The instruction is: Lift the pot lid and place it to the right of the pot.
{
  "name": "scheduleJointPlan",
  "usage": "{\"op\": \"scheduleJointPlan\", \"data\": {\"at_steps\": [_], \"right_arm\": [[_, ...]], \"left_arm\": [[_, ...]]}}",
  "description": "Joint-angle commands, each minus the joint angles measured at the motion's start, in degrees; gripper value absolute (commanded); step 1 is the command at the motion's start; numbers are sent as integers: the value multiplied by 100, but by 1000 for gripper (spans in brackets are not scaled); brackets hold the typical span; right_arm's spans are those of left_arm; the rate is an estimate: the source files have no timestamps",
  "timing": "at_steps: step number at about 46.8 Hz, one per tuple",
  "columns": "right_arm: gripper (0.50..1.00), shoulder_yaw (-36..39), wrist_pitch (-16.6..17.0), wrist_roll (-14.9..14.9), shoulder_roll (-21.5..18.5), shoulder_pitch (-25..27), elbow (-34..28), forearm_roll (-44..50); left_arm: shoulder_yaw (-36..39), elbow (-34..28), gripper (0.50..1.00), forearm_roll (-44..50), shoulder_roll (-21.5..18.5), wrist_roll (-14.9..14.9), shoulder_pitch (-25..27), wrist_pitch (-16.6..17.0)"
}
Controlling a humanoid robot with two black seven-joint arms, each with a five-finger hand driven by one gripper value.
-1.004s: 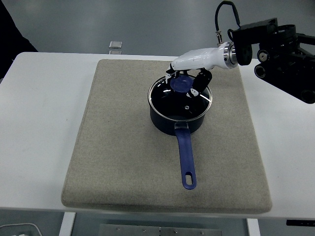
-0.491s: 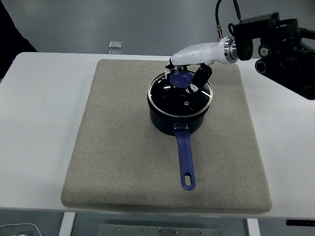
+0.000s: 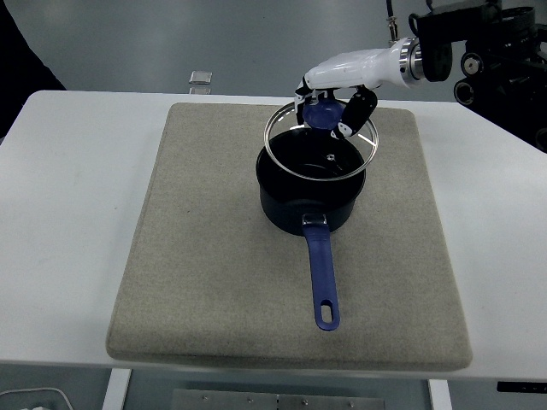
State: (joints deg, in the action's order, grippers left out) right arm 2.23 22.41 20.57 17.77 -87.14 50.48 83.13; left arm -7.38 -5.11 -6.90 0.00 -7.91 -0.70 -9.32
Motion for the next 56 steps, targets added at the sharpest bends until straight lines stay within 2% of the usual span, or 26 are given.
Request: {"op": "scheduleJointPlan", "data": {"at_steps": [1,23,43,56], "right_arm": [[500,14,0,-1,7,-4,-152,2],[500,6,-35,52,42,-4,-934,37],[500,-117,-61,166,130,75,-1347,63],[500,-301,-70,175,148,92,-1374,72]], "left_arm": [[0,1,1000,-4,0,0,0,0],[0,1,1000,-4,0,9,0,0],[0,1,1000,-4,0,0,0,0],[0,1,1000,-4,0,0,0,0]]}}
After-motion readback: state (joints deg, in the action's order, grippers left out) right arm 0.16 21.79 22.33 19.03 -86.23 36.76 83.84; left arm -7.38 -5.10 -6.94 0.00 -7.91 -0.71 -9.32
